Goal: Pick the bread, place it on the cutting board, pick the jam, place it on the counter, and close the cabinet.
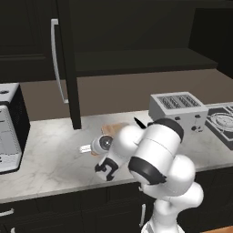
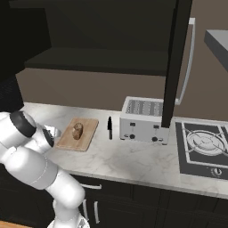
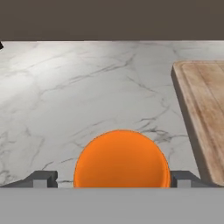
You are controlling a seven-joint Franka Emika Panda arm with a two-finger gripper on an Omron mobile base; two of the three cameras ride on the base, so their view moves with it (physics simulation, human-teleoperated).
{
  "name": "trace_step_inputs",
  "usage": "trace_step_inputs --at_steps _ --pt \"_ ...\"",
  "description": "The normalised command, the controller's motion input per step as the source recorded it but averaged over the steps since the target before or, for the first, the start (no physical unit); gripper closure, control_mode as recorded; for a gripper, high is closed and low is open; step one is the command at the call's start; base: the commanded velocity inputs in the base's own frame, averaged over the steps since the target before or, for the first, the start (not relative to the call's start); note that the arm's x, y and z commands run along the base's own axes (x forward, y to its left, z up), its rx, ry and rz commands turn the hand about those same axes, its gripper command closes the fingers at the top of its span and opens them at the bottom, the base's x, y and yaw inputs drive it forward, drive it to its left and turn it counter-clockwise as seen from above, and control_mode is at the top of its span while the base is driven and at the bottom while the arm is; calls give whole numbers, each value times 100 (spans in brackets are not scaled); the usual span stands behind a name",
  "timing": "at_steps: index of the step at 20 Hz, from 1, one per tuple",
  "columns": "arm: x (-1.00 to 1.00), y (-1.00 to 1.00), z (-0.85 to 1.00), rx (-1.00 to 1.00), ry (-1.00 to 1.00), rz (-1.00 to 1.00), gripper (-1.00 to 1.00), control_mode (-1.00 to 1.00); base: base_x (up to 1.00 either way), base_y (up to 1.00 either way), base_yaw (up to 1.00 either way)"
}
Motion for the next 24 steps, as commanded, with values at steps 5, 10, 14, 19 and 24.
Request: trace_step_inputs --at_steps 5,10,14,19,24 --pt "-3 0 22 0 -1 0 -100 -100 0 0 0" --pt "-2 0 21 0 -1 0 -100 -100 0 0 0" --pt "-4 0 23 0 -2 0 -100 -100 0 0 0" --pt "-6 0 22 0 -5 0 -100 -100 0 0 0" --pt "-9 0 21 0 -3 0 -100 -100 0 0 0"
